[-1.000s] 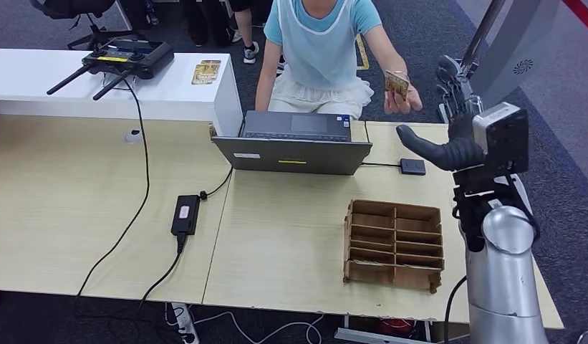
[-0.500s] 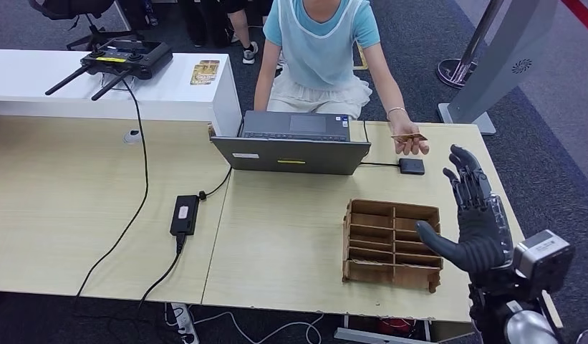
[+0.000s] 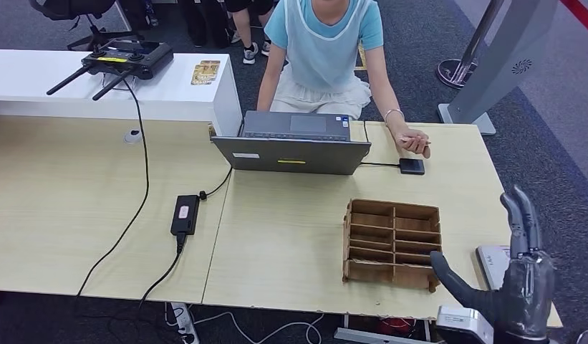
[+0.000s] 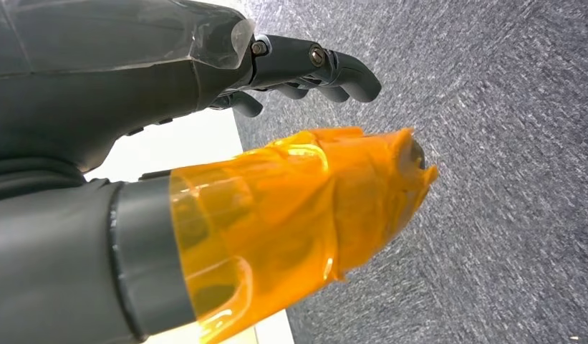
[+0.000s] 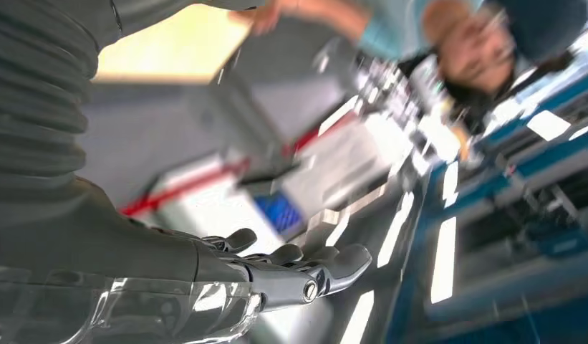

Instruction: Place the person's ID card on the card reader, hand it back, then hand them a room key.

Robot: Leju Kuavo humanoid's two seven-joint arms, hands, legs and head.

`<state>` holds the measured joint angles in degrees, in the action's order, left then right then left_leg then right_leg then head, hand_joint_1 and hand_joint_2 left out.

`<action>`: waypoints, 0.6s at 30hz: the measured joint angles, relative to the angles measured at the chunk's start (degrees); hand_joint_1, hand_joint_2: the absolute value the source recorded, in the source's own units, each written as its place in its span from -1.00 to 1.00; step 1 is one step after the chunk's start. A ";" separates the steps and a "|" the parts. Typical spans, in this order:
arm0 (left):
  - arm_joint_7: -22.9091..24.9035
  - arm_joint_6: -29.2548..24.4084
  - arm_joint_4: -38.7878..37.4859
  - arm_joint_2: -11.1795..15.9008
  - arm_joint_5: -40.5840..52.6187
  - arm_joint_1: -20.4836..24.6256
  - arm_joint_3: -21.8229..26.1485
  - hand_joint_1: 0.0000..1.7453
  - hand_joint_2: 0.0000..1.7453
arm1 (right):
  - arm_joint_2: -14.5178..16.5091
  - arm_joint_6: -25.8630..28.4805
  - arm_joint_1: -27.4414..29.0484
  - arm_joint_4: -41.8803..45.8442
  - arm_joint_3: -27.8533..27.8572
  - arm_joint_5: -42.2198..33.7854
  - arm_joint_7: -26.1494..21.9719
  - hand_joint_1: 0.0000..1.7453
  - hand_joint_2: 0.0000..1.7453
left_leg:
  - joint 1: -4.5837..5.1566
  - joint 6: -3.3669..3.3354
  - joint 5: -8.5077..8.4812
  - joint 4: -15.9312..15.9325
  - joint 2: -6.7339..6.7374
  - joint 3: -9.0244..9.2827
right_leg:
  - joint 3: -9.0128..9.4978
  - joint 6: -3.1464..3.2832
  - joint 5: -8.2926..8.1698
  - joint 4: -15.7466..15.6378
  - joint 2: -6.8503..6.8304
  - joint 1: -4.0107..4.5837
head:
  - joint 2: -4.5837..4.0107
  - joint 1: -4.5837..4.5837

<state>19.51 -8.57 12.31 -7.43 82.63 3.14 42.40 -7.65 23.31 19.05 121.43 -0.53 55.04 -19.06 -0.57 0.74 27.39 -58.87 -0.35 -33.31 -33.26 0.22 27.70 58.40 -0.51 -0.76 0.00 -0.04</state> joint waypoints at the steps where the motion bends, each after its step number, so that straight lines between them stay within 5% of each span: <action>1: 0.03 0.00 0.00 0.00 0.07 0.00 0.00 -1.00 -1.00 | -0.01 2.37 0.79 0.37 -0.42 4.02 1.57 -1.00 1.00 | 0.00 0.00 0.00 0.00 0.01 0.00 | 0.00 0.00 0.00 0.00 0.00 0.00 | 0.01 0.00; 8: 0.12 0.03 0.00 0.00 0.08 0.02 0.02 -1.00 -1.00 | -0.48 6.25 3.76 1.50 -3.14 13.28 7.26 -1.00 1.00 | 0.00 0.00 0.00 0.01 0.08 0.01 | 0.00 0.00 0.00 0.00 0.04 0.00 | 0.01 0.00; 12: 0.38 0.10 0.00 0.00 0.31 0.02 0.02 -1.00 -1.00 | -2.91 8.05 5.01 1.51 -4.11 29.49 14.99 -1.00 1.00 | 0.01 0.00 0.00 0.01 0.08 0.02 | 0.00 0.00 -0.01 0.00 0.03 -0.01 | 0.01 0.01; 18: 0.63 0.13 0.00 0.00 0.60 0.04 0.30 -1.00 -1.00 | -8.16 4.36 6.58 0.84 -2.30 34.83 14.44 -1.00 1.00 | 0.02 -0.02 0.02 0.00 0.09 0.00 | 0.01 -0.01 -0.01 -0.02 0.04 -0.02 | 0.02 0.00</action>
<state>20.14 -8.44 12.31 -7.43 83.23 3.18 42.70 -15.81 27.67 25.62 122.27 -2.83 89.87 -4.62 -0.55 0.72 27.41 -58.86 -0.26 -33.31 -33.25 0.21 27.69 58.38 -0.47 -0.78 0.02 -0.04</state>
